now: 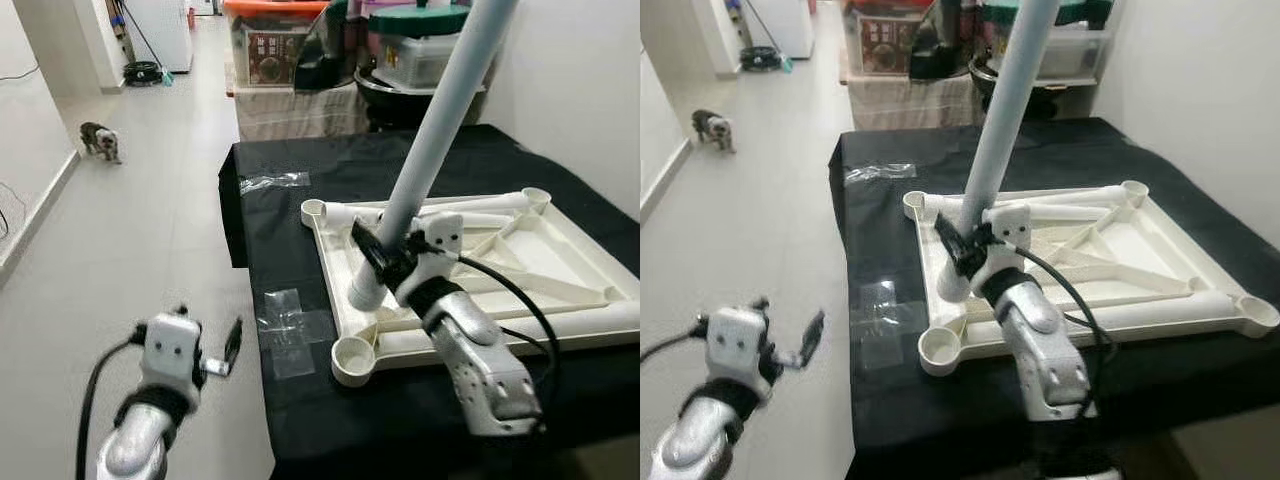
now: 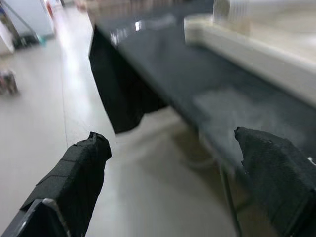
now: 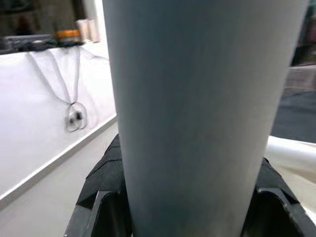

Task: Building children table

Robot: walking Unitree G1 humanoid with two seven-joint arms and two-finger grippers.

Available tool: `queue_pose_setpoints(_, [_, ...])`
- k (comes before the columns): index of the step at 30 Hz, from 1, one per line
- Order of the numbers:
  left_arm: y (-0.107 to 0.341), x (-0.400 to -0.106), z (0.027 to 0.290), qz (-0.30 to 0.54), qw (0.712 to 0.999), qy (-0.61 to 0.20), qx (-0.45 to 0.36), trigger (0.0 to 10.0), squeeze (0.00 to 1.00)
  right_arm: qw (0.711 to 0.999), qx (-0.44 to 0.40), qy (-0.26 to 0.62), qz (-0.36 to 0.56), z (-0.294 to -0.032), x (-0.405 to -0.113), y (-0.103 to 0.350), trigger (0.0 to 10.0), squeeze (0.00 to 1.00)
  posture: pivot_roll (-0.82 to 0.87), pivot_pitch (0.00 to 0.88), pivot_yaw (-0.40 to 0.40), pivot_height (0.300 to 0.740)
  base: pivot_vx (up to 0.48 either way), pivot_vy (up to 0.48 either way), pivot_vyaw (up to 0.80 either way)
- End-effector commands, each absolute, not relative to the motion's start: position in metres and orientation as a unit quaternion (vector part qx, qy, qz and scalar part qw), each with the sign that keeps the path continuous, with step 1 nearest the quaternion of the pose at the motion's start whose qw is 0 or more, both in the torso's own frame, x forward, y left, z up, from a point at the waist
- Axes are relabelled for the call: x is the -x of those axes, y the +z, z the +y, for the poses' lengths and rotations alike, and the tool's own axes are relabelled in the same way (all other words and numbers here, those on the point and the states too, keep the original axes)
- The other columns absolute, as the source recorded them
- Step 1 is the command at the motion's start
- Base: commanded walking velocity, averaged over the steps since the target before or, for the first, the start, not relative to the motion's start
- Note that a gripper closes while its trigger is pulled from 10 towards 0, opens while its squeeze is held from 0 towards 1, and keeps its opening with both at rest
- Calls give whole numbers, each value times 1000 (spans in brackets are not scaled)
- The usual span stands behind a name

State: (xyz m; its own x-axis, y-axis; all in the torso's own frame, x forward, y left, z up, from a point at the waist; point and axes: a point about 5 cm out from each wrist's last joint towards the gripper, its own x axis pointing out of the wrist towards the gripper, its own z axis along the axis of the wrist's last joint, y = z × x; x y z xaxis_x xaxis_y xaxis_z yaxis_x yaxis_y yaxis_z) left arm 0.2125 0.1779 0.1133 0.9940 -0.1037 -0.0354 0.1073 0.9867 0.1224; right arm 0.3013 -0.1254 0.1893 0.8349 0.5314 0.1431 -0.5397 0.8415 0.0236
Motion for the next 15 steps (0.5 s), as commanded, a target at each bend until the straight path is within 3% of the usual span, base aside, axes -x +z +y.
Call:
queue_pose_setpoints(1, [109,-208,182,23,996,-54,-68,10000,0,935,-38,346,-71,-122,-294,198,10000,0,39,0,-45,740,0,0,0])
queue_pose_setpoints(8, [102,-209,185,36,996,-43,-67,10000,0,911,-24,407,-56,-130,-296,196,10000,0,48,0,-53,740,0,0,0])
queue_pose_setpoints(9, [105,-212,186,31,997,-42,-65,10000,0,898,-11,436,-54,-131,-296,195,10000,0,56,0,-55,740,0,0,0])
queue_pose_setpoints(15, [106,-213,186,29,997,-44,-63,10000,0,892,20,451,-25,-133,-302,181,10000,0,55,0,-54,740,0,0,0])
